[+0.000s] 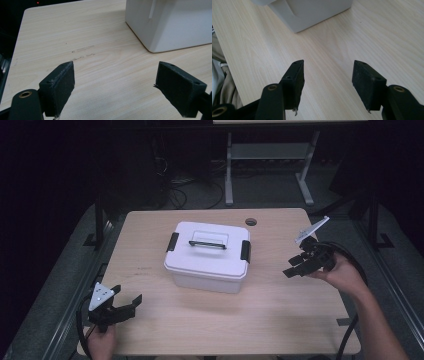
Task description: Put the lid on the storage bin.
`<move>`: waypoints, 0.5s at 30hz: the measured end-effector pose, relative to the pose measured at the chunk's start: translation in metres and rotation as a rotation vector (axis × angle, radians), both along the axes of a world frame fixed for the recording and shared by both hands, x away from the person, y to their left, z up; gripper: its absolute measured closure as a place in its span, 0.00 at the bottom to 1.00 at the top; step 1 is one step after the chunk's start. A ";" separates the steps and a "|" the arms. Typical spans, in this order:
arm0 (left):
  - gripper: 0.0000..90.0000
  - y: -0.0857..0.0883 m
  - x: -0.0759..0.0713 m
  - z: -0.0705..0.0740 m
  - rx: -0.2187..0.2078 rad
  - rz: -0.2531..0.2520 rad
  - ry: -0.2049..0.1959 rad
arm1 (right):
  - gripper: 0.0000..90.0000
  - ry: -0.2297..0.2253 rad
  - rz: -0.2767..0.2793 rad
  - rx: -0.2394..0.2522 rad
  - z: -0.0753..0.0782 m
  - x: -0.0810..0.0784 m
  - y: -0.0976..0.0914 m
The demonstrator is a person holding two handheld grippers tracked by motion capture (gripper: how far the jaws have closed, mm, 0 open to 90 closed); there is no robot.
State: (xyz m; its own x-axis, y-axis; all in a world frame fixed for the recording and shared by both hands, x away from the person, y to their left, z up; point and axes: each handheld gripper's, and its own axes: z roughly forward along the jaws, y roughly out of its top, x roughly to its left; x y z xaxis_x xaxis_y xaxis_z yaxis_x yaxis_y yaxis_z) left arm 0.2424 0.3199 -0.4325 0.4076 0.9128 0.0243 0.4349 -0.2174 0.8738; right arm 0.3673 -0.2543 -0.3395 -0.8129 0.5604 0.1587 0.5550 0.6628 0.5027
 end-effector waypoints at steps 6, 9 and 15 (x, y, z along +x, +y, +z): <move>0.17 0.000 0.000 0.000 0.000 0.001 0.000 | 0.47 0.008 -0.002 0.003 -0.007 -0.003 -0.001; 0.17 0.000 0.000 0.000 0.001 0.000 0.001 | 0.47 0.014 -0.002 0.000 -0.012 -0.004 -0.002; 0.17 0.000 0.000 0.000 0.000 0.000 0.001 | 0.46 0.024 -0.005 0.001 -0.020 -0.007 -0.005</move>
State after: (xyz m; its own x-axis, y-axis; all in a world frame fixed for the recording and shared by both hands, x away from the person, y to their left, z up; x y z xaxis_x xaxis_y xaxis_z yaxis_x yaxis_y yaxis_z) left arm 0.2421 0.3197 -0.4324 0.4078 0.9128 0.0242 0.4356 -0.2178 0.8734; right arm 0.3607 -0.2591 -0.3598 -0.8061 0.5641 0.1789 0.5703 0.6597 0.4894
